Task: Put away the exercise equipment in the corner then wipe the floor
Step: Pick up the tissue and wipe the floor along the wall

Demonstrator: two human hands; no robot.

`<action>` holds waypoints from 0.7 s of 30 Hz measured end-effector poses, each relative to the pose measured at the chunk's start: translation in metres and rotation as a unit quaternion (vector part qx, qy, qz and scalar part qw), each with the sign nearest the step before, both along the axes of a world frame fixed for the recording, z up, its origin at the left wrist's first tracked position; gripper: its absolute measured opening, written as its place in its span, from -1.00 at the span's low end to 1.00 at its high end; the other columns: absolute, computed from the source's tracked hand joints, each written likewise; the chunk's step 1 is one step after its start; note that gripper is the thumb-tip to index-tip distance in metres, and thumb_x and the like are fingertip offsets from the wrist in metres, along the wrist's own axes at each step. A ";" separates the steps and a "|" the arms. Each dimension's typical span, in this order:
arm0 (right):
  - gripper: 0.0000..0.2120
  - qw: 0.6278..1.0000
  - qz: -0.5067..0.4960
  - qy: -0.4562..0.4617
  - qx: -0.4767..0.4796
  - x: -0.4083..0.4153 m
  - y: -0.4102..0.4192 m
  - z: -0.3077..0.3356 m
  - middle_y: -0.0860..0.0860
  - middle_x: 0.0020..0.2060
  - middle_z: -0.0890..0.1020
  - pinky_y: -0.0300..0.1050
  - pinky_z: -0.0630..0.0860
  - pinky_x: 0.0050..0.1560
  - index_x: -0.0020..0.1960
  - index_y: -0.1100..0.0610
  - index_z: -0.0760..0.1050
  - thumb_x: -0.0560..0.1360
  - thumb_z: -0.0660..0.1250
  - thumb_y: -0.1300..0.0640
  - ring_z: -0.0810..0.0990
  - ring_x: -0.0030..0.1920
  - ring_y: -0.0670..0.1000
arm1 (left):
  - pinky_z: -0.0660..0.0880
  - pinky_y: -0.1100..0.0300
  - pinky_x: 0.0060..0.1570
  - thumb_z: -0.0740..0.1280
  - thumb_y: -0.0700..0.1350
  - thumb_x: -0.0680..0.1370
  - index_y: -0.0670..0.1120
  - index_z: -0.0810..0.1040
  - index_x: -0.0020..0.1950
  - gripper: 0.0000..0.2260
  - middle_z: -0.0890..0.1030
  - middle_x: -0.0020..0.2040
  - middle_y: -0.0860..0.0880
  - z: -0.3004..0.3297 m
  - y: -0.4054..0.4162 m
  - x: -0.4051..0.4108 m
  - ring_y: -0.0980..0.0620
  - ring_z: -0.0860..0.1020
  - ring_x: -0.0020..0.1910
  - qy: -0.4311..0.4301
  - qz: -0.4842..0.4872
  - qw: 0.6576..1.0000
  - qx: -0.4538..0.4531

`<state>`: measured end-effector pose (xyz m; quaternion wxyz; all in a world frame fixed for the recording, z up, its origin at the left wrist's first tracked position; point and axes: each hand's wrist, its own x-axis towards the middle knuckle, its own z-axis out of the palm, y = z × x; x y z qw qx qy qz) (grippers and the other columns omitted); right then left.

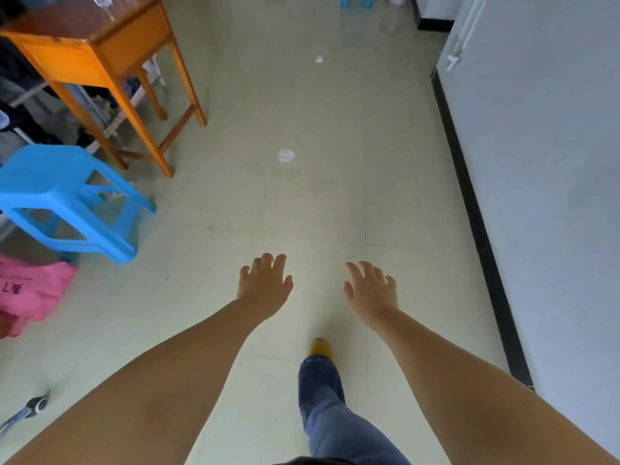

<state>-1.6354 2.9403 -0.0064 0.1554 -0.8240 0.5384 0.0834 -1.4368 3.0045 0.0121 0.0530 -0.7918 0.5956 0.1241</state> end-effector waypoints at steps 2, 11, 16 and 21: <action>-0.55 1.000 0.009 0.005 0.003 0.014 -0.043 0.004 0.04 0.48 0.18 0.09 0.17 0.42 0.51 -0.01 0.08 0.64 -0.04 -0.03 0.21 0.45 0.07 | 0.27 0.04 0.29 0.03 0.06 0.63 -0.04 0.16 0.46 -0.58 0.32 0.36 -0.08 0.002 -0.043 0.019 -0.06 0.34 0.32 -0.001 0.004 1.000 0.005; -0.56 0.997 0.065 0.045 -0.003 0.118 -0.239 0.024 0.05 0.46 0.22 0.11 0.18 0.40 0.49 -0.01 0.12 0.63 -0.03 -0.04 0.24 0.43 0.10 | 0.29 0.02 0.28 0.06 0.03 0.62 -0.05 0.17 0.46 -0.58 0.33 0.37 -0.10 0.022 -0.214 0.129 -0.08 0.35 0.31 0.016 0.067 0.997 -0.033; -0.57 0.994 0.102 0.032 -0.010 0.223 -0.338 0.016 0.05 0.46 0.23 0.10 0.19 0.38 0.48 -0.01 0.13 0.63 -0.02 -0.03 0.25 0.42 0.10 | 0.30 0.04 0.26 0.05 0.04 0.62 -0.03 0.17 0.46 -0.58 0.32 0.37 -0.09 0.006 -0.295 0.220 -0.07 0.35 0.31 0.009 0.094 0.995 -0.013; -0.57 0.997 0.066 0.035 -0.004 0.312 -0.441 0.025 0.05 0.47 0.22 0.11 0.18 0.39 0.49 -0.01 0.12 0.64 -0.03 -0.05 0.25 0.42 0.09 | 0.31 0.04 0.27 0.02 0.06 0.62 -0.03 0.15 0.46 -0.58 0.32 0.37 -0.09 0.016 -0.420 0.309 -0.06 0.36 0.31 -0.002 0.042 0.999 -0.009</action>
